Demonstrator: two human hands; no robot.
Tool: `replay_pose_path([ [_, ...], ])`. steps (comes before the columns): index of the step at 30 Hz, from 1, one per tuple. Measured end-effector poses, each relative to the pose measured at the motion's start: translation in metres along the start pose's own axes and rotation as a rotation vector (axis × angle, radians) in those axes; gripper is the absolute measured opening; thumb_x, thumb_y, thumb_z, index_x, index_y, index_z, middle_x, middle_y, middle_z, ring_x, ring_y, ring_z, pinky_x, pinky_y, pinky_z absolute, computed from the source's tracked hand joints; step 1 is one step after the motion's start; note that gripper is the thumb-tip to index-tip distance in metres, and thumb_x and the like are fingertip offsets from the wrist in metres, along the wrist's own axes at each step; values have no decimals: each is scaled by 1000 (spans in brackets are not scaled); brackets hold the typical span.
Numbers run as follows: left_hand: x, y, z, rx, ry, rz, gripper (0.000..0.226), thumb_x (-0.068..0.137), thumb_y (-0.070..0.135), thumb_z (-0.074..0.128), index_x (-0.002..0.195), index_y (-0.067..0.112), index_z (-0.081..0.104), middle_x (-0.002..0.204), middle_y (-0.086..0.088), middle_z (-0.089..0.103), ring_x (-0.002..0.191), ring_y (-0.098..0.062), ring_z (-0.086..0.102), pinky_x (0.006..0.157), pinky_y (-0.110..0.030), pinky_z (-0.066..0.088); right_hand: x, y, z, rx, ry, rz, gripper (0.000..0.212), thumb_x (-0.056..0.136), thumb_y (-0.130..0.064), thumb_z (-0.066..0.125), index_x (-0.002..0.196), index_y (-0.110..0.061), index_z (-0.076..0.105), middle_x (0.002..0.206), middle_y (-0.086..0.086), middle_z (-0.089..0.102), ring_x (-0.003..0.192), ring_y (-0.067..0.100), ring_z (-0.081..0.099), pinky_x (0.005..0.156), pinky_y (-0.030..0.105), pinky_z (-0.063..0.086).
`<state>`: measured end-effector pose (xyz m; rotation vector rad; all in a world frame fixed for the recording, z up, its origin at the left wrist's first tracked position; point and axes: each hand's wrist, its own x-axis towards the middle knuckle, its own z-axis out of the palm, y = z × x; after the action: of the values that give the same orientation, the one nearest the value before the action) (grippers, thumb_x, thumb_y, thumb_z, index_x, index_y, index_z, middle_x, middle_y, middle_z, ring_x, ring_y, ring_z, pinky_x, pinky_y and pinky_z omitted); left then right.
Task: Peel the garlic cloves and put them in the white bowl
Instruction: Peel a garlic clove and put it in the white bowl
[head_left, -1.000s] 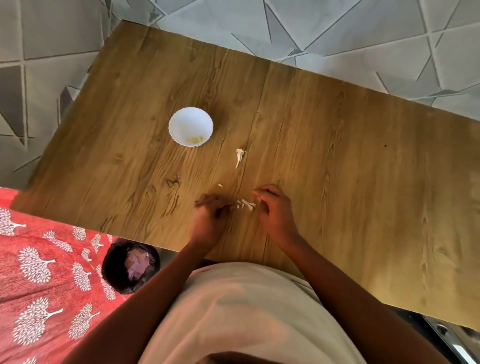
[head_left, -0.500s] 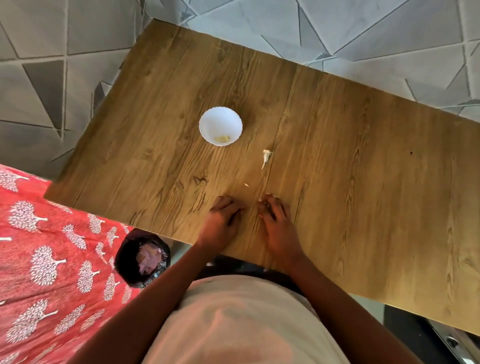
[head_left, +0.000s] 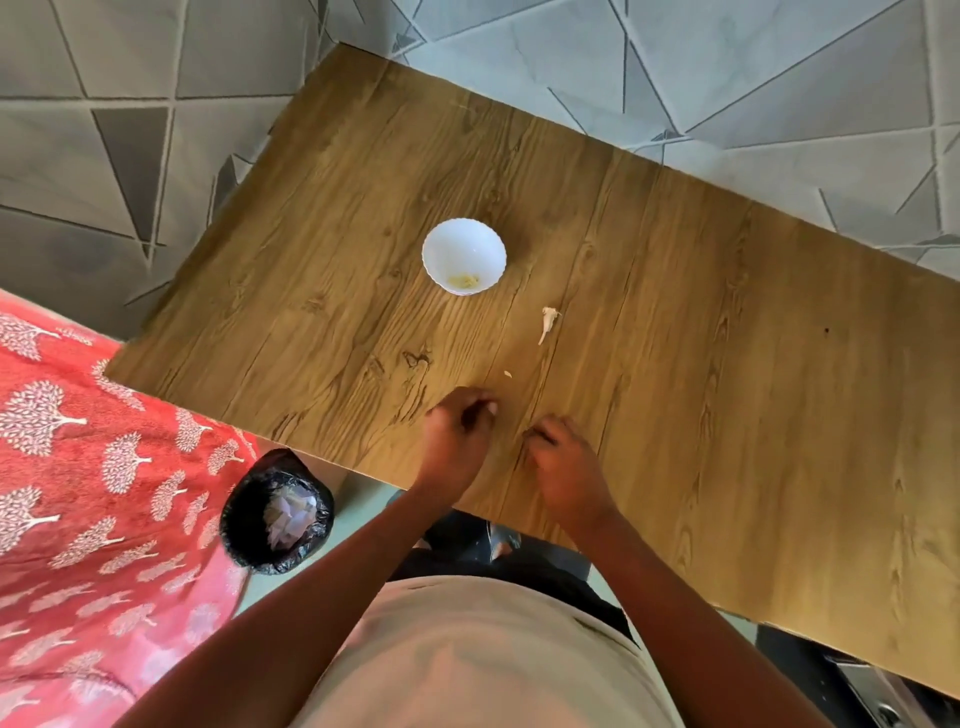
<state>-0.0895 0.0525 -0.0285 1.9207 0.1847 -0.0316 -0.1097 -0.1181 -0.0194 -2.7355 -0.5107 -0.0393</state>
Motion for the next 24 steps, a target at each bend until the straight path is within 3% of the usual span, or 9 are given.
replay_pose_path([
  [2,-2,13,4,-135,25,-170,15,100,14,62,104,15,77,98,6,75,92,-3,68,82,-17,52,6,1,-9,315,55,186,19,85,4,71,99,-5,79,97,6,72,86,16,68,80,24,56],
  [4,1,25,12,-498,-12,-374,28,106,17,50,103,5,75,104,-10,77,102,-22,71,90,-31,55,14,-2,-21,548,138,272,21,84,3,74,99,-10,81,94,-1,75,83,4,69,78,18,56],
  [6,7,37,19,-962,-96,-594,43,109,22,36,108,-4,71,118,-22,71,116,-35,66,102,-41,50,21,-8,-31,675,173,251,20,85,1,76,99,-11,81,95,-3,77,87,2,71,79,20,57],
  [9,13,48,28,-1404,-227,-746,66,110,39,21,123,-11,62,136,-26,62,130,-34,60,115,-42,41,28,-14,-43,681,156,64,20,87,5,70,101,-6,80,100,3,77,95,7,72,84,29,59],
  [14,15,60,46,-1566,-309,-701,73,108,42,17,128,-15,58,146,-26,53,135,-34,55,125,-39,26,35,4,-52,464,-90,-108,31,92,9,49,114,8,71,127,30,63,125,44,55,112,47,42],
  [16,15,59,51,-1576,-304,-657,72,108,41,18,125,-14,62,148,-26,52,137,-34,53,123,-39,29,37,8,-57,435,-31,-133,28,92,5,54,112,5,73,120,28,67,117,43,62,100,51,51],
  [19,14,59,55,-1579,-292,-624,73,108,40,18,118,-12,69,146,-25,54,136,-33,55,117,-41,36,40,14,-55,479,100,-135,15,81,1,77,96,-3,77,92,15,76,84,29,73,68,41,60],
  [21,12,58,57,-1583,-279,-605,73,108,40,18,118,-12,69,146,-25,54,136,-33,55,114,-41,40,41,13,-54,518,111,-112,18,79,-1,82,95,-5,75,93,11,75,86,25,73,70,39,60],
  [24,6,55,57,-1587,-256,-574,71,109,39,19,120,-11,69,147,-24,54,135,-33,55,109,-42,49,39,13,-55,560,196,-138,15,87,5,72,101,-2,75,97,10,75,91,21,72,78,32,59],
])
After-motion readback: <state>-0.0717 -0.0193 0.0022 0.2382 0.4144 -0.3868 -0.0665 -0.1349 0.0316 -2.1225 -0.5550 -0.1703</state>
